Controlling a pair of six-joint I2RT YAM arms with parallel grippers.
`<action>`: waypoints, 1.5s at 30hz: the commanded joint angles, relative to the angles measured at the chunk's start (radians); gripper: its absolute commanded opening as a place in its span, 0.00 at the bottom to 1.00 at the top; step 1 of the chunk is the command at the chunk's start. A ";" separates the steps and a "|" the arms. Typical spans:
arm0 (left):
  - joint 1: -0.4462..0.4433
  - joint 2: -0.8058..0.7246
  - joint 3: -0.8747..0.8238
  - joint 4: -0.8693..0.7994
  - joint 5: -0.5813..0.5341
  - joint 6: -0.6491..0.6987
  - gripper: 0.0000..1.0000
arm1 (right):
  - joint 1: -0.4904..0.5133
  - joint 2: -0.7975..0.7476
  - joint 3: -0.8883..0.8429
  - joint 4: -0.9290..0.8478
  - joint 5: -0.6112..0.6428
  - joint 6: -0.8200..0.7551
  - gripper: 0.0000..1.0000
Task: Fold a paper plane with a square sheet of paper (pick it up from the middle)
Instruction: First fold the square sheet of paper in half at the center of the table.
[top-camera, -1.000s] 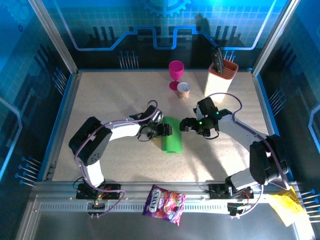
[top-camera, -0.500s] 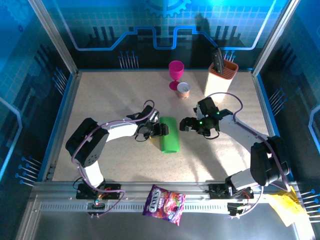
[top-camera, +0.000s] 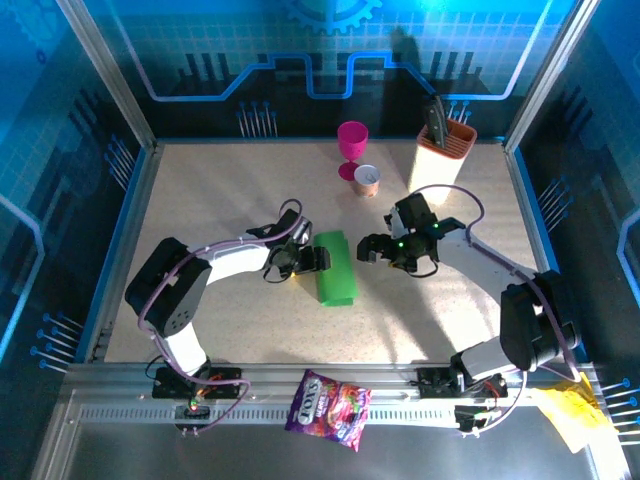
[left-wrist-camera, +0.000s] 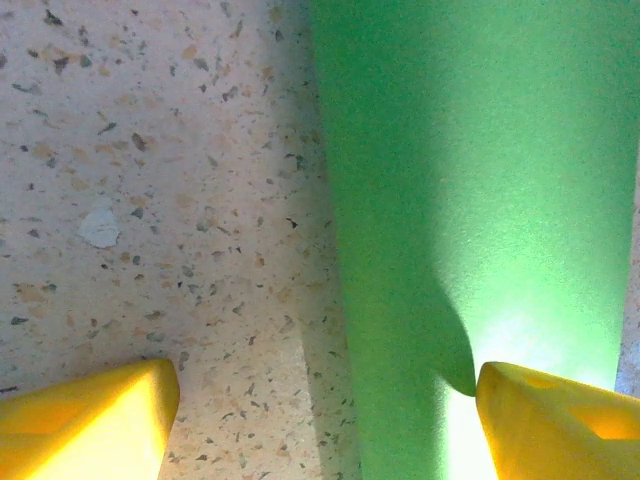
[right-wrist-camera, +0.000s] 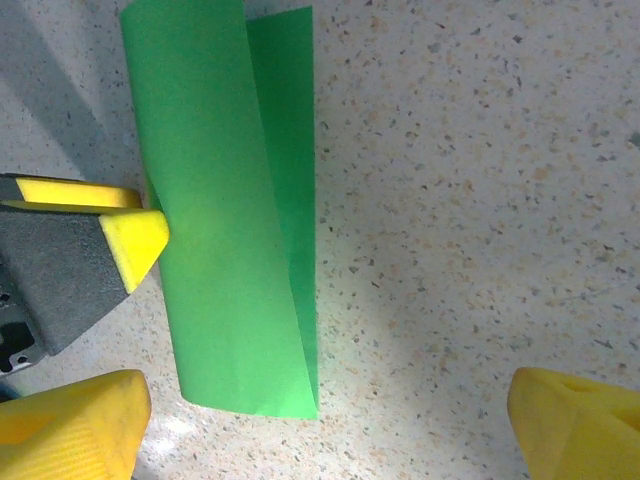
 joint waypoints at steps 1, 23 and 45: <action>0.009 -0.037 -0.014 -0.039 -0.017 0.032 0.80 | 0.009 0.033 0.038 0.016 -0.054 0.000 0.92; 0.018 -0.014 0.025 -0.093 -0.032 0.064 0.80 | 0.039 0.116 0.043 0.078 -0.068 0.063 0.81; -0.030 0.038 0.112 -0.190 -0.075 0.072 0.80 | 0.003 0.144 0.047 0.098 -0.087 0.078 0.70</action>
